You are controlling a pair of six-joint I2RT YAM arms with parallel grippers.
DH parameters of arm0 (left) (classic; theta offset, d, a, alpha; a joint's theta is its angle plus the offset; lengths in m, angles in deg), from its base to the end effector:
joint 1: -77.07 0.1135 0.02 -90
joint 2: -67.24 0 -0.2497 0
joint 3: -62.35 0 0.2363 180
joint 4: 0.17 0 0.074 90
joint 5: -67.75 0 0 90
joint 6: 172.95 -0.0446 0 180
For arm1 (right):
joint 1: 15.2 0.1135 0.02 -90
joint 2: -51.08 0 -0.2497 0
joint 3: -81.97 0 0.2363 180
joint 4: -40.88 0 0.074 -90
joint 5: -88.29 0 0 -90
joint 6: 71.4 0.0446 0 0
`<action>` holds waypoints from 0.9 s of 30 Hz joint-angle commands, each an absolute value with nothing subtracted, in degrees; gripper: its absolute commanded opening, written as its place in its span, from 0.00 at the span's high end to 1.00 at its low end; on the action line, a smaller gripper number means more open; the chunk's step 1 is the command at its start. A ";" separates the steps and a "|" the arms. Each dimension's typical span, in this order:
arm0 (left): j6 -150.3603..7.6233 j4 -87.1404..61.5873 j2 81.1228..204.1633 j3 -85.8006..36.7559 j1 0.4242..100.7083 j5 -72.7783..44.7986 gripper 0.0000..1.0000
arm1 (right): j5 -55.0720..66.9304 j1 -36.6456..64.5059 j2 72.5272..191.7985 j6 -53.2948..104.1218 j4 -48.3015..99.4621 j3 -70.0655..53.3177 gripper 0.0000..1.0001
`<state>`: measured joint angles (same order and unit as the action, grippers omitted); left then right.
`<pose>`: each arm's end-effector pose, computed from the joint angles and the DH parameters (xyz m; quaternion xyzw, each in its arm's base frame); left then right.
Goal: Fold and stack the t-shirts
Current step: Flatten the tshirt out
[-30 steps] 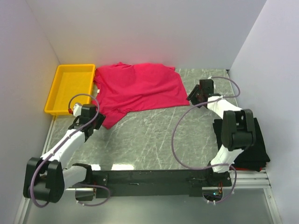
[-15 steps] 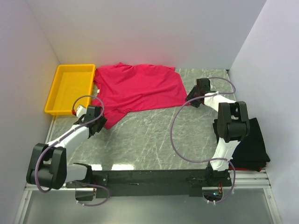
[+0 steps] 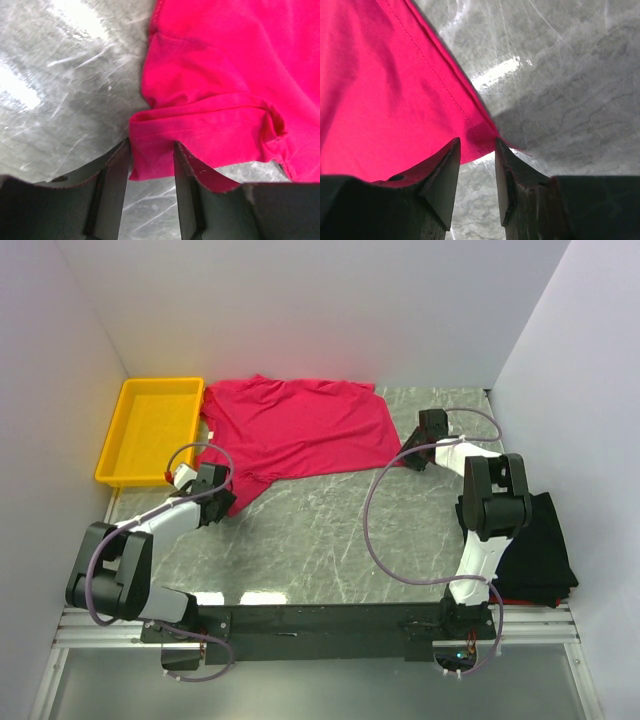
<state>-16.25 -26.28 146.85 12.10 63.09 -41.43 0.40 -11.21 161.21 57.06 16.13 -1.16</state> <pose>0.2430 -0.0454 0.1476 -0.4624 0.8217 -0.0682 0.3260 0.3888 0.0288 0.1476 0.2741 0.9040 0.1348 0.2991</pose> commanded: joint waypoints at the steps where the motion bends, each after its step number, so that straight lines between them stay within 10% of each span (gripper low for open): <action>1: -16.85 -25.16 147.83 9.24 62.65 -43.52 0.56 | -0.13 -10.80 161.82 57.45 15.98 -4.02 0.59; 9: -19.13 -24.99 147.92 6.96 62.65 -43.08 0.96 | 0.40 -10.80 163.32 57.27 14.66 -6.39 0.84; 15: -20.54 -25.51 145.29 7.21 62.56 -42.38 0.99 | 0.05 -10.89 161.65 57.36 14.92 -4.90 0.95; 27: -21.86 -26.39 141.42 8.18 62.56 -42.47 0.99 | -5.67 -10.10 159.62 54.72 9.84 -5.68 0.56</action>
